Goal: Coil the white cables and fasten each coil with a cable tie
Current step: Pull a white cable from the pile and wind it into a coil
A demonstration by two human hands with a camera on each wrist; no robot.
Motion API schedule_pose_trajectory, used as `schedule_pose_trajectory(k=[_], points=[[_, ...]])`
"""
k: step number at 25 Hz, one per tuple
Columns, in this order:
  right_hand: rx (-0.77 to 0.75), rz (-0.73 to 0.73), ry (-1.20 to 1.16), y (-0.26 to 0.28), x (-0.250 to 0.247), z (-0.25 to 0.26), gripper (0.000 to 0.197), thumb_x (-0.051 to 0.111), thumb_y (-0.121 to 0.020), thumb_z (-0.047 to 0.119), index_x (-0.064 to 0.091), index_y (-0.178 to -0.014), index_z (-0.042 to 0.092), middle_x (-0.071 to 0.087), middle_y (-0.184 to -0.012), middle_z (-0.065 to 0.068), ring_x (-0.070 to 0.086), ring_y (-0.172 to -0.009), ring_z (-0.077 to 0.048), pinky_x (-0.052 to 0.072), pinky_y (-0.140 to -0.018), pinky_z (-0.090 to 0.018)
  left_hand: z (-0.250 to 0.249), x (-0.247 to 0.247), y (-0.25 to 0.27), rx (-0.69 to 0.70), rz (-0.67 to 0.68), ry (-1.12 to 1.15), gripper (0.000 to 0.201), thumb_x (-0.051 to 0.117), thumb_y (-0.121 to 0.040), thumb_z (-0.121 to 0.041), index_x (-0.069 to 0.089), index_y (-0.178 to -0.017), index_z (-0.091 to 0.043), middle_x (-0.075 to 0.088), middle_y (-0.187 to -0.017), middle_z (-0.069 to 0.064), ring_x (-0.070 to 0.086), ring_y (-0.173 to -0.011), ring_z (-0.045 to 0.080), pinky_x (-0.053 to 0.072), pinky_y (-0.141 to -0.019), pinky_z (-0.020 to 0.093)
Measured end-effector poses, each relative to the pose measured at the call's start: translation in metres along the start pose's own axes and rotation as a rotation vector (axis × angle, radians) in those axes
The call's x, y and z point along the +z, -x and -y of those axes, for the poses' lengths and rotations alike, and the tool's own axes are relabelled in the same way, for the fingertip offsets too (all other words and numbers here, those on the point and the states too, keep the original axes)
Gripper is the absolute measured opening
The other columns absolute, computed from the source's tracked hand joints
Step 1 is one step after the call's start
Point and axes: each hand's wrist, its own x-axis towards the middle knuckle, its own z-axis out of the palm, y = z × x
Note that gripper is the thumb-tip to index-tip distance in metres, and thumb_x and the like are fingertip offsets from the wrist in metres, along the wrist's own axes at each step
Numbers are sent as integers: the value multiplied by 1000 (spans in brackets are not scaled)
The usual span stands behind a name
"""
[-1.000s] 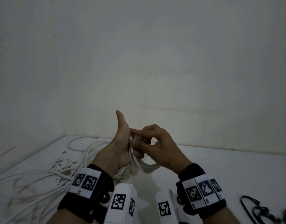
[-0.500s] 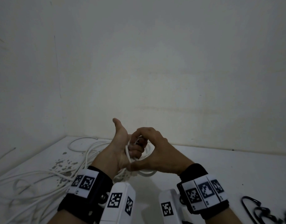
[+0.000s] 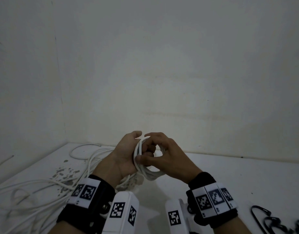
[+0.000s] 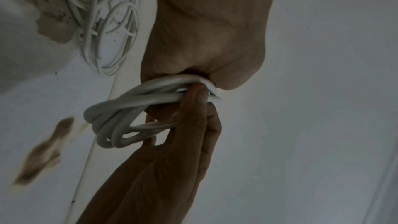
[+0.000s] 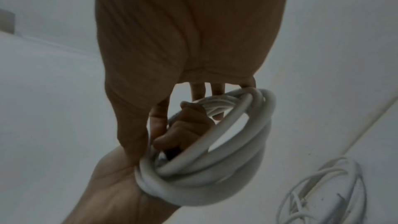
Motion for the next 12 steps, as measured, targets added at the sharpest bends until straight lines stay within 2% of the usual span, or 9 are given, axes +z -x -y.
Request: schedule_pose_trajectory(k=[2, 5, 7, 8, 9, 10, 11, 12], points=[[-1, -52, -31, -1, 1, 0, 20, 86, -73, 24, 66, -75, 24, 61, -110, 7, 53, -119, -3, 44, -99, -29, -1, 0, 3, 19, 35, -38, 43, 38, -92, -38, 56, -69, -6, 46, -54, 6, 43, -43, 16, 38, -46, 22], [6, -152, -100, 0, 5, 1, 23, 86, -73, 19, 63, -70, 23, 63, -104, 0, 60, -110, -7, 48, -93, -29, 2, 0, 0, 53, -25, -198, 64, 34, -99, -50, 64, -63, -6, 55, -61, 6, 49, -53, 17, 43, -63, 30], [24, -191, -114, -2, 8, -2, 23, 85, -74, 20, 63, -74, 23, 63, -101, -1, 63, -104, -12, 50, -92, -32, 6, 1, -5, 67, -120, -249, 71, 32, -100, -57, 67, -64, -7, 54, -59, 5, 48, -50, 16, 43, -59, 29], [36, -197, -119, -3, 9, -3, 23, 84, -73, 22, 62, -78, 24, 63, -101, -2, 65, -102, -15, 52, -92, -37, 8, 4, -6, 81, -182, -270, 74, 32, -98, -61, 68, -64, -7, 52, -56, 4, 45, -46, 16, 42, -53, 27], [43, -195, -129, -3, 10, -4, 25, 83, -73, 23, 61, -85, 24, 64, -101, -4, 66, -99, -17, 54, -91, -43, 9, 4, -7, 108, -248, -319, 76, 31, -97, -65, 69, -63, -8, 51, -54, 4, 42, -43, 15, 37, -47, 25], [48, -190, -137, -3, 11, -4, 30, 82, -74, 23, 58, -93, 24, 63, -101, -4, 67, -96, -16, 56, -88, -43, 10, 6, -7, 138, -304, -393, 77, 29, -96, -66, 69, -65, -8, 51, -51, 3, 39, -41, 14, 32, -43, 23], [59, -173, -155, -2, 10, -3, 36, 81, -76, 21, 56, -100, 24, 62, -102, -5, 69, -90, -11, 58, -83, -38, 11, 7, -7, 158, -346, -467, 76, 28, -97, -65, 68, -71, -6, 50, -50, 3, 37, -39, 14, 29, -40, 22], [67, -146, -168, -1, 10, -2, 39, 81, -78, 18, 54, -106, 24, 61, -103, -6, 69, -84, -6, 58, -77, -28, 12, 9, -5, 164, -364, -517, 72, 28, -99, -63, 65, -79, -5, 50, -48, 4, 35, -37, 13, 27, -39, 20]])
